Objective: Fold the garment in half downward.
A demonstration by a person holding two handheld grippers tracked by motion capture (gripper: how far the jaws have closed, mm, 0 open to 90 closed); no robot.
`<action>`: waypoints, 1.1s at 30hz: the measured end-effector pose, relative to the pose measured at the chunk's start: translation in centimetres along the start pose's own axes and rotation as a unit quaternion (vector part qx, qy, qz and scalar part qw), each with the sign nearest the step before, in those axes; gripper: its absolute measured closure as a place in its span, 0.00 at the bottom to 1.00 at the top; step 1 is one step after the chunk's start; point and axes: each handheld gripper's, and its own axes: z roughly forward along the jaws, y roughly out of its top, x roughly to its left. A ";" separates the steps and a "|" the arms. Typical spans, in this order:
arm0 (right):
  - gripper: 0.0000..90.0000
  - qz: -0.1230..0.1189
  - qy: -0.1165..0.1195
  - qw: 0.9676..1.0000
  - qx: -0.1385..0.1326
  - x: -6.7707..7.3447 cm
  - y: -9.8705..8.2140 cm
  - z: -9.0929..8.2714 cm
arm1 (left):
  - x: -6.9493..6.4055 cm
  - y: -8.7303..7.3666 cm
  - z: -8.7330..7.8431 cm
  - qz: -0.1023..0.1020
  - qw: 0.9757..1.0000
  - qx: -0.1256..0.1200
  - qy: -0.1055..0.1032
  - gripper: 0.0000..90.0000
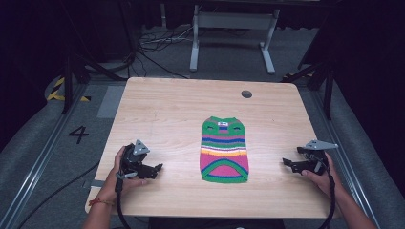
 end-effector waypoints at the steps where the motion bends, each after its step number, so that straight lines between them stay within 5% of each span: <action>1: 0.15 0.000 0.000 1.000 0.000 0.0 0.0 0.0 | 0.0 0.1 0.1 -0.003 1.000 0.003 -0.011 0.00; 13: 0.15 -0.005 0.006 1.000 0.000 -0.1 0.0 0.0 | 0.1 0.2 0.2 -0.008 1.000 0.006 -0.018 0.00; 20: 0.15 -0.002 0.003 1.000 0.002 0.0 0.0 0.0 | -0.1 0.4 0.2 -0.021 1.000 0.014 -0.004 0.01; 23: 0.16 -0.003 0.006 1.000 0.008 -0.1 0.1 -0.1 | 0.0 0.7 0.1 -0.031 0.999 0.010 0.004 0.07; 24: 0.16 -0.004 0.007 1.000 0.010 -0.1 0.2 -0.1 | 0.1 0.7 0.1 -0.035 0.999 0.001 0.012 0.16; 33: 0.27 -0.021 0.029 0.999 0.000 0.3 1.4 -0.8 | 0.7 1.4 0.4 -0.019 0.999 -0.004 -0.027 0.24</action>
